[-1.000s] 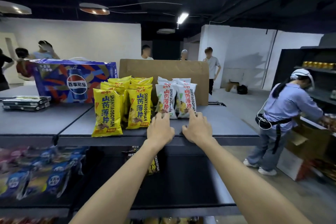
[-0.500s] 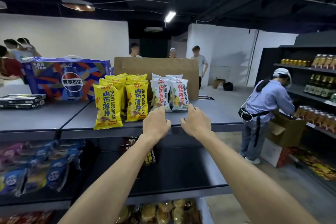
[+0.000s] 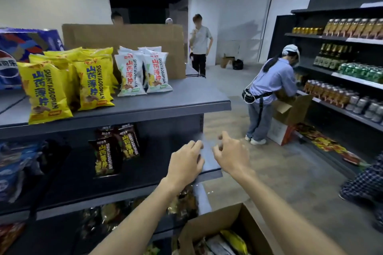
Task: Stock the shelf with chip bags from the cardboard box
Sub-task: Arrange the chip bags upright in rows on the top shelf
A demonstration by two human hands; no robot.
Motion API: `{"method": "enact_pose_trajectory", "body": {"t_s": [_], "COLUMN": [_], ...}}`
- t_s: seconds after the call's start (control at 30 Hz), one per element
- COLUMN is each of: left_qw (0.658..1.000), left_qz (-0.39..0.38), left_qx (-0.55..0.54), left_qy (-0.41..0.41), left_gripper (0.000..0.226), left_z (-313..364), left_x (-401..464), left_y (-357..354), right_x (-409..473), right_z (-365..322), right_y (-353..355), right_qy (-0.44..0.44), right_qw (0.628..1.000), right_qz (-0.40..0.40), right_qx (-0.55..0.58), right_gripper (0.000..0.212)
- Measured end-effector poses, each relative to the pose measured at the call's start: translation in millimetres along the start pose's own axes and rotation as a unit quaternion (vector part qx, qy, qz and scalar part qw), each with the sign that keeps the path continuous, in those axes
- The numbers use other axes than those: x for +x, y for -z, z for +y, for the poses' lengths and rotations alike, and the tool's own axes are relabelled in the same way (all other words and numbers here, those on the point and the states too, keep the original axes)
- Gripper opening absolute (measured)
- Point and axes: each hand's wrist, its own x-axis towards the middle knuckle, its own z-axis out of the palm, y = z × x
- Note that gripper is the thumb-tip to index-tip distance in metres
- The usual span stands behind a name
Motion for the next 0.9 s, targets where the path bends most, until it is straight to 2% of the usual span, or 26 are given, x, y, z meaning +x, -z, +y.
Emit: {"method": "enact_pose_trajectory", "body": {"t_s": [0.1, 0.17, 0.27, 0.37, 0.53, 0.67, 0.9], "left_qw": [0.997, 0.991, 0.979, 0.962, 0.940, 0.924, 0.903], "left_qz": [-0.070, -0.125, -0.189, -0.246, -0.307, -0.349, -0.392], "left_qx": [-0.003, 0.000, 0.005, 0.001, -0.010, -0.024, -0.057], "left_qy": [0.029, 0.051, 0.079, 0.120, 0.150, 0.155, 0.168], "left_gripper": [0.015, 0.024, 0.029, 0.024, 0.018, 0.013, 0.012], "left_z": [15, 21, 22, 28, 32, 28, 7], "left_x": [-28, -43, -64, -85, -115, -133, -148], "left_y": [-53, -86, -129, -158, -186, -212, -257], "right_x": [-26, -41, -62, -79, -105, -121, -140], "right_z": [62, 99, 143, 172, 195, 206, 219], "right_y": [-22, -36, -57, -76, -108, -136, -178], "right_qy": [-0.056, -0.091, -0.115, -0.135, -0.158, -0.177, -0.243], "right_qw": [0.997, 0.991, 0.982, 0.970, 0.948, 0.931, 0.889], "right_qz": [-0.061, -0.094, -0.150, -0.201, -0.273, -0.317, -0.385], "right_qx": [-0.001, -0.009, -0.026, -0.034, -0.037, -0.030, -0.040], "right_gripper": [0.029, 0.031, 0.032, 0.030, 0.035, 0.019, 0.030]}}
